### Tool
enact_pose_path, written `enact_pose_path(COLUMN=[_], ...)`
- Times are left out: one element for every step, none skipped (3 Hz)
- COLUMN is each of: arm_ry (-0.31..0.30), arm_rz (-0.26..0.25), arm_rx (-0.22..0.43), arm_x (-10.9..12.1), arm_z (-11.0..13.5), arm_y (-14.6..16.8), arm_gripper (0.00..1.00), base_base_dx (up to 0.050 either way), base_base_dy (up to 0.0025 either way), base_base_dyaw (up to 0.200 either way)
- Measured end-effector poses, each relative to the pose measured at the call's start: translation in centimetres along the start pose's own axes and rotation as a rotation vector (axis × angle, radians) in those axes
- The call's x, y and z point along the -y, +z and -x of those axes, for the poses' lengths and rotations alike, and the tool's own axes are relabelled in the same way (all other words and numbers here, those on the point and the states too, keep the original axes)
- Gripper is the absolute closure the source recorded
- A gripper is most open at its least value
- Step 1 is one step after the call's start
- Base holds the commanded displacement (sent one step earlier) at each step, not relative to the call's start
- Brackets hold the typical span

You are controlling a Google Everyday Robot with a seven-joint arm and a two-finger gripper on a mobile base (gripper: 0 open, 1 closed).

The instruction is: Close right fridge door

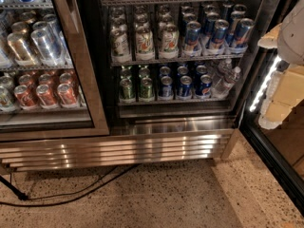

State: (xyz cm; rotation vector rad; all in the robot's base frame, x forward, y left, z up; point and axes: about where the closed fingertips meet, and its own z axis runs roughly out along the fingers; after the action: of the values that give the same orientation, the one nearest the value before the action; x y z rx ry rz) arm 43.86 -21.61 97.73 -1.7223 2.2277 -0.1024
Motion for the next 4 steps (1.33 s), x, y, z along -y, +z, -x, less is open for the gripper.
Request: enact_pose_path(arm_ry=[0.0,0.0,0.0,0.0], arm_rz=[0.0,0.0,0.0,0.0], arm_rx=[0.0,0.0,0.0,0.0], arm_x=[0.0,0.0,0.0,0.0], arm_z=[0.0,0.0,0.0,0.0], arm_y=[0.0,0.0,0.0,0.0], arm_gripper=[0.0,0.0,0.0,0.0], base_base_dx=[-0.05,0.0,0.0,-0.05], base_base_dy=[0.0,0.0,0.00001,0.00006], base_base_dyaw=[0.0,-0.198,-0.2,0.0])
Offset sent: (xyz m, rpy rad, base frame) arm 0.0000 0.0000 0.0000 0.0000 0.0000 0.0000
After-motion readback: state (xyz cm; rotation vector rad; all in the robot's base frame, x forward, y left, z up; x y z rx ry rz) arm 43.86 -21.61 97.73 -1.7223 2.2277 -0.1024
